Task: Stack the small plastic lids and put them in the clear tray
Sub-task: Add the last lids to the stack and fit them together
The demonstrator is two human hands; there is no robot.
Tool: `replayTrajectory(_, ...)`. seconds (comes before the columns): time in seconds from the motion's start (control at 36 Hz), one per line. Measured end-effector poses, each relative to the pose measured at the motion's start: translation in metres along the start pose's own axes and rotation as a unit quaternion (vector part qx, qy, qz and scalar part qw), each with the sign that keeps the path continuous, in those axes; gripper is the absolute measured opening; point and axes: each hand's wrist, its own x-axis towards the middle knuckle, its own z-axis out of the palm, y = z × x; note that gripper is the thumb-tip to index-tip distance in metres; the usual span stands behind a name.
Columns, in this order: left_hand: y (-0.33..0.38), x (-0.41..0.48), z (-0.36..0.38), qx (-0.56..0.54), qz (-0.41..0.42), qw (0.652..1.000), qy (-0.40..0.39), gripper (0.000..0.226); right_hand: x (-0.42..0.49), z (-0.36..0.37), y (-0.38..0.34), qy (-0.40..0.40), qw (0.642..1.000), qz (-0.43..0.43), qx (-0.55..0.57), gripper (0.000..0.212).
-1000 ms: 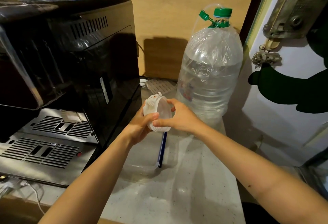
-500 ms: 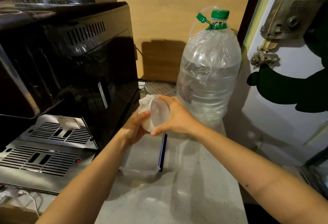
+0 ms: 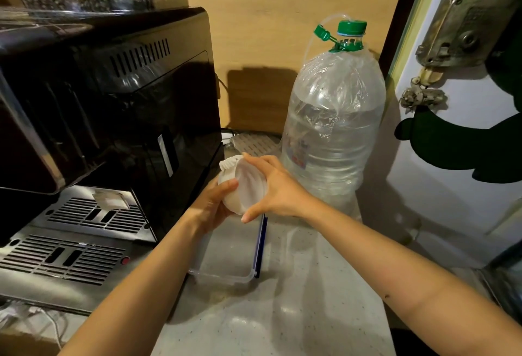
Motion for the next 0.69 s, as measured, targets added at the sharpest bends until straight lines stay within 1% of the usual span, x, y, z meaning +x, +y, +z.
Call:
replayTrajectory(0.14, -0.005, 0.0, -0.005, 0.006, -0.006, 1.0, 0.002, 0.091, 0.002, 0.006, 0.006, -0.003, 1.0, 0.0, -0.019, 0.115)
replayTrajectory(0.22, -0.01, 0.001, -0.009, 0.024, -0.014, 1.0, 0.014, 0.088, 0.003, 0.014, 0.013, -0.013, 1.0, 0.005, -0.007, 0.116)
replayTrajectory(0.28, -0.014, 0.001, -0.01, 0.04, -0.017, 0.999, 0.032, 0.085, 0.004, 0.02, 0.018, -0.021, 1.0, 0.008, 0.008, 0.116)
replayTrajectory(0.36, -0.019, 0.002, -0.013, 0.059, -0.025, 0.996, 0.069, 0.076, 0.008, 0.028, 0.027, -0.032, 0.999, 0.009, 0.021, 0.116)
replayTrajectory(0.42, -0.023, 0.001, -0.015, 0.074, -0.032, 0.993, 0.089, 0.077, 0.011, 0.033, 0.032, -0.045, 0.999, 0.012, 0.02, 0.118)
replayTrajectory(0.5, -0.028, 0.002, -0.016, 0.135, -0.024, 0.984, 0.116, 0.069, 0.016, 0.035, 0.038, -0.051, 0.998, 0.025, 0.036, 0.118)
replayTrajectory(0.56, -0.034, 0.002, -0.019, 0.189, -0.025, 0.973, 0.132, 0.073, 0.02, 0.033, 0.042, -0.044, 0.997, 0.037, 0.048, 0.116)
replayTrajectory(0.61, -0.043, 0.003, -0.025, 0.268, -0.039, 0.953, 0.138, 0.082, 0.023, 0.03, 0.047, -0.033, 0.997, 0.049, 0.055, 0.111)
replayTrajectory(0.64, -0.048, 0.003, -0.027, 0.32, -0.05, 0.936, 0.14, 0.087, 0.024, 0.028, 0.049, -0.028, 0.996, 0.058, 0.06, 0.108)
replayTrajectory(0.69, -0.057, 0.004, -0.031, 0.428, -0.079, 0.889, 0.141, 0.093, 0.024, 0.024, 0.053, -0.018, 0.994, 0.075, 0.076, 0.1)
